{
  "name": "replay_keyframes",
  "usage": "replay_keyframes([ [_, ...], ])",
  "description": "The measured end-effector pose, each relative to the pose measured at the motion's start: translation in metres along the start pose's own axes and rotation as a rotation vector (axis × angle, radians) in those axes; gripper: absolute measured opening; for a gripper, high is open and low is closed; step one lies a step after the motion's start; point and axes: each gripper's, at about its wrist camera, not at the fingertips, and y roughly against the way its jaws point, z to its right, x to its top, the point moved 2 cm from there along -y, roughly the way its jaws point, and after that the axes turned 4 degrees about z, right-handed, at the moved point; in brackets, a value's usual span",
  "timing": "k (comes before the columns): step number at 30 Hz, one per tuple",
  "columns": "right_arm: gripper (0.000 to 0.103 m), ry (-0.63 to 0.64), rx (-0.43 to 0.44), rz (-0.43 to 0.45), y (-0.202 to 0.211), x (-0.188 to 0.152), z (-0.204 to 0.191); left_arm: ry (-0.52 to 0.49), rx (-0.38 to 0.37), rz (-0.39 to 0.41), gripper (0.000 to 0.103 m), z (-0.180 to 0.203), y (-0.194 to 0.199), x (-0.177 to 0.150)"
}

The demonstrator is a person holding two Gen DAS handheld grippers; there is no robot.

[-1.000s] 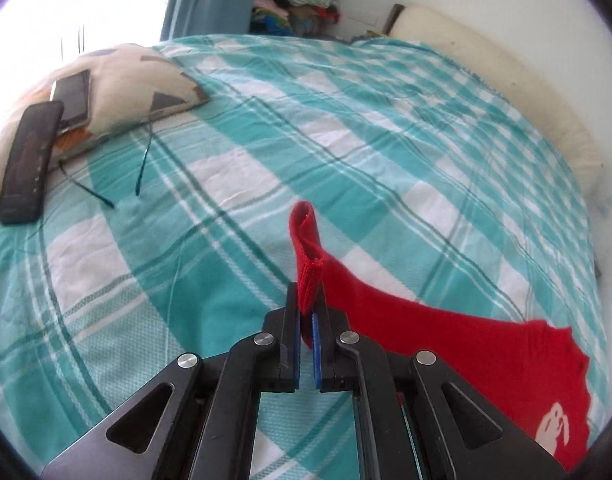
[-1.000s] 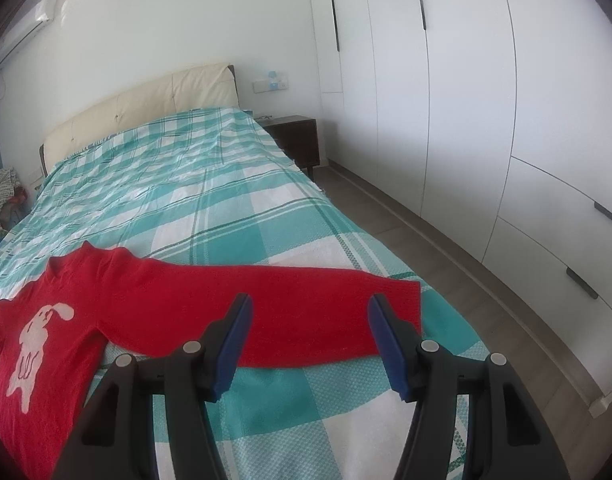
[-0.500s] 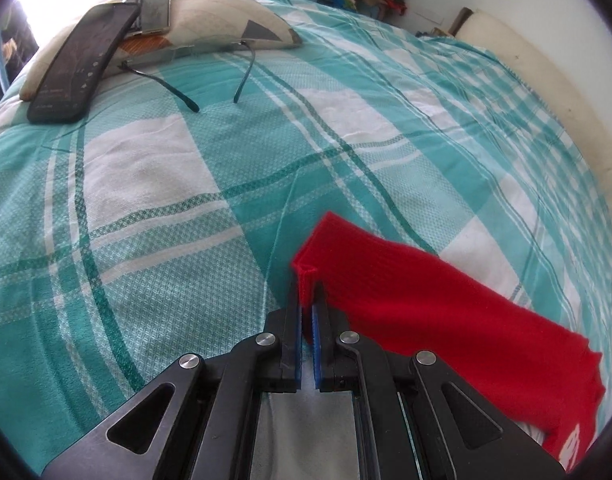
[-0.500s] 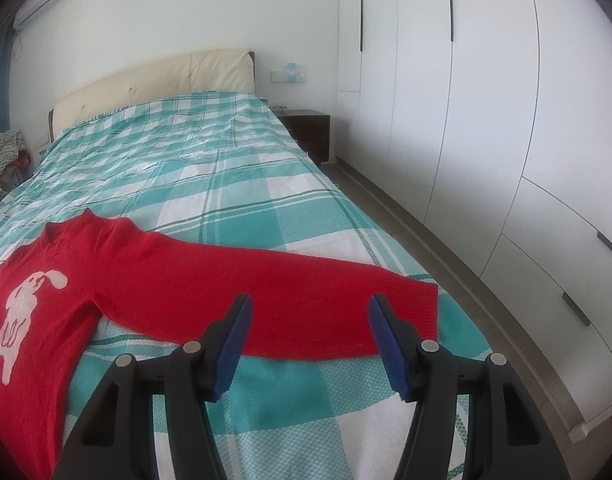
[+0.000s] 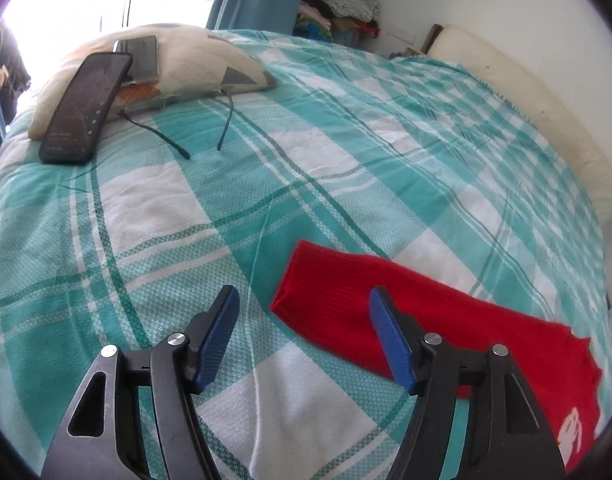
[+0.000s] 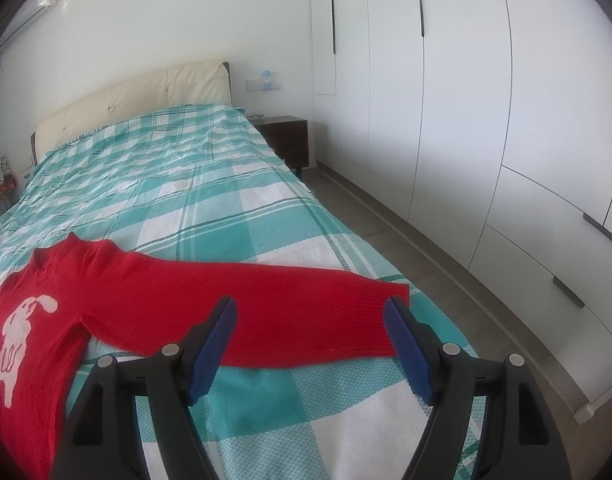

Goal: Fold small clothes

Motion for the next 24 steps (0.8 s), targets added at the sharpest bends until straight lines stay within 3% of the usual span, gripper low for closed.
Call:
replay_keyframes([
  [5, 0.081, -0.051, -0.037, 0.026, 0.01, 0.001, 0.015, -0.04, -0.025, 0.142, 0.089, 0.013, 0.048, -0.004],
  [8, 0.081, -0.106, -0.051, 0.052, 0.022, 0.001, 0.028, -0.086, -0.082, 0.174, 0.092, 0.023, 0.072, -0.016],
  [12, 0.086, -0.186, -0.054, 0.074, 0.039, -0.004, 0.041, -0.169, -0.157, 0.162, 0.096, 0.04, 0.091, -0.04],
  [16, 0.087, -0.204, -0.032, 0.042, 0.037, -0.009, 0.041, -0.229, -0.203, 0.122, 0.096, 0.056, 0.095, -0.059],
  [24, 0.087, -0.138, 0.009, 0.026, 0.033, -0.011, 0.022, -0.323, -0.201, 0.128, 0.097, 0.079, 0.095, -0.076],
])
